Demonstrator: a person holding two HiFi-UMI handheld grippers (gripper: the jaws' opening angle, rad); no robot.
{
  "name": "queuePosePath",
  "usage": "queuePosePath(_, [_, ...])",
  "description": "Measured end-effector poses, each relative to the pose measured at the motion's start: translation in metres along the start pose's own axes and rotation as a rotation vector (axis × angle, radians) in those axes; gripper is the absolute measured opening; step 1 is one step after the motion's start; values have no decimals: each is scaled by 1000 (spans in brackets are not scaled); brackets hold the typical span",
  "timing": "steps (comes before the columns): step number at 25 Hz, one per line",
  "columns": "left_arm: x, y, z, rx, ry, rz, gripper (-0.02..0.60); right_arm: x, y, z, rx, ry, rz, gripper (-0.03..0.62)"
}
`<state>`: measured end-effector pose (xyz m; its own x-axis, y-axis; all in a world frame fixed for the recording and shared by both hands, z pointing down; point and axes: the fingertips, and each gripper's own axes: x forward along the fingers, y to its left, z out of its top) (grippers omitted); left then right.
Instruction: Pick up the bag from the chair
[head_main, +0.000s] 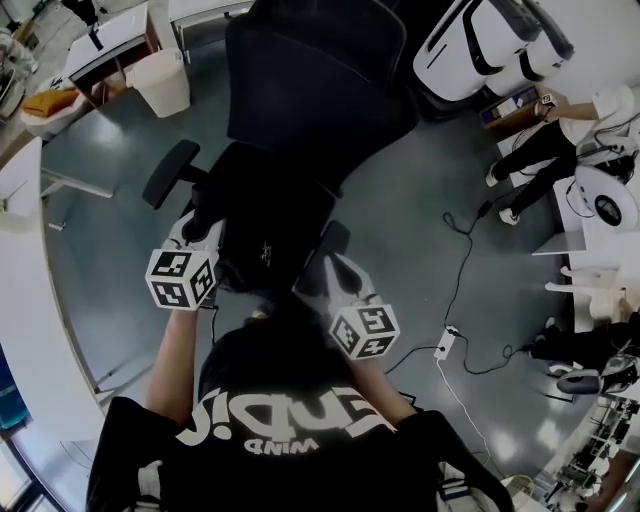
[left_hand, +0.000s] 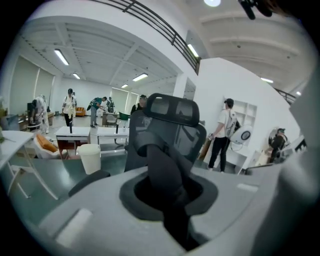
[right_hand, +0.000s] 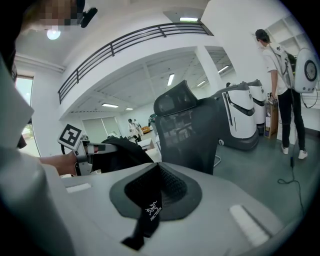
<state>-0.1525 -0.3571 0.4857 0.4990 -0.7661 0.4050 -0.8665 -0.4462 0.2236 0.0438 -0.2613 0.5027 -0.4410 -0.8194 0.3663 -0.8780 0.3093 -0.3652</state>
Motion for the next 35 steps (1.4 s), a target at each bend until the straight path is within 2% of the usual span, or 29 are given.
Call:
queuePosePath(10, [-97,-41,19,-5,-81,-71,54,-55,42,-24,-12,-20,-24,2])
queuePosePath(16, [-119,-61,15,-30,-87,-87,52,-93,51,-46,11,2,-46,2])
queuePosePath(20, [-129,-75,3,-46,-82,-77,52,-112,39,-55,22,-1,-53,2])
queuePosePath(27, [-154,-104,-12,-47,-94,-14,52,-137,28,-57,9,-13,3,2])
queuePosePath(35, [-212,-149,-45,-91,-130,136,52,-190,24,-73,-43,14,138,2])
